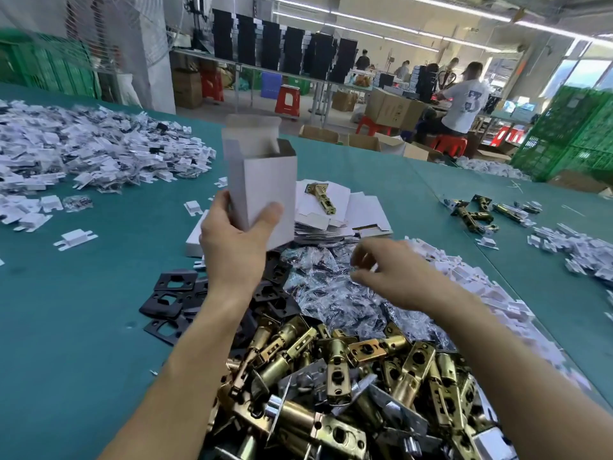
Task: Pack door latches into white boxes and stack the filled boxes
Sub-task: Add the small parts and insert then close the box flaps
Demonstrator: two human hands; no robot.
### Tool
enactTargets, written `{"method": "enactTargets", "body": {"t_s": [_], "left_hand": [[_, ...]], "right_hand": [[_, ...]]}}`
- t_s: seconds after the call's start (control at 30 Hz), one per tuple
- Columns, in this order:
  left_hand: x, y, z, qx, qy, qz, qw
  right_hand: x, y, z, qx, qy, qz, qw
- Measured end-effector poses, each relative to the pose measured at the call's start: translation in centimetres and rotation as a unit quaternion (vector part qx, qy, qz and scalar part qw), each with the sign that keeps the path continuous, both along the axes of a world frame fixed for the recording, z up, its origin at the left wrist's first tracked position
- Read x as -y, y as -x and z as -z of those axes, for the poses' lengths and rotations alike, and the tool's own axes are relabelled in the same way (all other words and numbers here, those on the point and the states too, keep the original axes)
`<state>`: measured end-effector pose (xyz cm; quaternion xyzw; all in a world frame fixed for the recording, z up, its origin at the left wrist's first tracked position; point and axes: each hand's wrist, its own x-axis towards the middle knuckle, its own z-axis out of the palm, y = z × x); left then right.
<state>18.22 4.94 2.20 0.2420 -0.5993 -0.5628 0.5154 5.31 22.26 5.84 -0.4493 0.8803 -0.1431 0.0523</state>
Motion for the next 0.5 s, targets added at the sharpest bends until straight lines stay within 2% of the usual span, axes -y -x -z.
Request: {"method": "enactTargets", "body": {"t_s": [0.07, 0.2, 0.37, 0.5], "left_hand": [[0.7, -0.3, -0.3, -0.003, 0.000, -0.020, 1.000], [1.3, -0.4, -0.2, 0.014, 0.002, -0.015, 1.000], [1.1, 0.3, 0.5, 0.025, 0.000, 0.024, 0.999], [1.1, 0.6, 0.7, 0.006, -0.016, 0.050, 0.999]], "right_hand": [[0.7, -0.2, 1.0, 0.052, -0.070, -0.029, 0.996], [3.6, -1.6, 1.9, 0.111, -0.091, -0.073, 0.987], [7.4, -2.8, 3.1, 0.111, -0.150, -0.097, 0.978], [8.4, -3.6, 4.3, 0.081, -0.156, -0.065, 0.982]]}}
